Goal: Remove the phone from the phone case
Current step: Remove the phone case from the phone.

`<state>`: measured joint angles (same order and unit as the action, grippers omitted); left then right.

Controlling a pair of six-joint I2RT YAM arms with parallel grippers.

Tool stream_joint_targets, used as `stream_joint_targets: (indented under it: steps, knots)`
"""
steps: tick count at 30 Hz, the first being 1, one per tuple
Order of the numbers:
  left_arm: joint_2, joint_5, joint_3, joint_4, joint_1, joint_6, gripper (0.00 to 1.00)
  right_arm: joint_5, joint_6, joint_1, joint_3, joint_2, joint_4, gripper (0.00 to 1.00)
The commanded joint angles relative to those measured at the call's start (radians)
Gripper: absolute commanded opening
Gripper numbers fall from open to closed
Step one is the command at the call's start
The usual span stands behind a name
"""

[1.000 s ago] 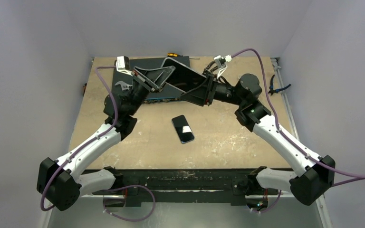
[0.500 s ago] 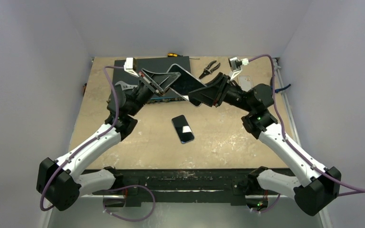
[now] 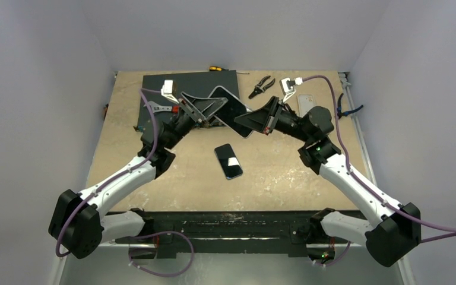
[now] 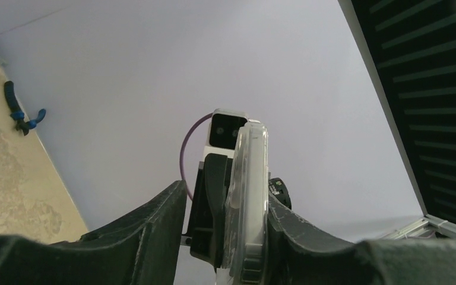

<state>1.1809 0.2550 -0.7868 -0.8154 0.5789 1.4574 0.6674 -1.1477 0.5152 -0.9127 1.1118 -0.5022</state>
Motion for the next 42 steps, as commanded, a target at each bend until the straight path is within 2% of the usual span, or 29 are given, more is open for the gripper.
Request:
stream_joint_targets:
  steps: [1, 12, 19, 25, 34, 40, 42]
  knots:
    - [-0.01, 0.014, 0.069, -0.087, 0.004, 0.011, 0.46, -0.055, -0.08, 0.005, 0.008, -0.036, -0.208, 0.0]
    - [-0.089, 0.005, 0.142, -0.132, -0.039, 0.001, 0.49, -0.03, -0.254, -0.032, 0.096, 0.01, -0.397, 0.0]
    - [-0.034, 0.061, 0.1, -0.144, -0.04, -0.011, 0.49, -0.019, -0.267, -0.032, 0.13, 0.029, -0.403, 0.0]
    - [-0.005, 0.098, 0.067, -0.078, -0.039, -0.043, 0.43, -0.004, -0.28, -0.032, 0.164, 0.051, -0.414, 0.0]
    - [0.01, 0.111, 0.037, 0.007, -0.039, -0.088, 0.3, 0.032, -0.282, -0.032, 0.192, 0.096, -0.423, 0.0]
    - [0.031, 0.115, 0.036, 0.018, -0.039, -0.088, 0.12, 0.043, -0.274, -0.033, 0.191, 0.111, -0.411, 0.0]
    - [0.03, 0.113, 0.041, 0.012, -0.04, -0.084, 0.01, 0.043, -0.273, -0.032, 0.191, 0.116, -0.413, 0.0]
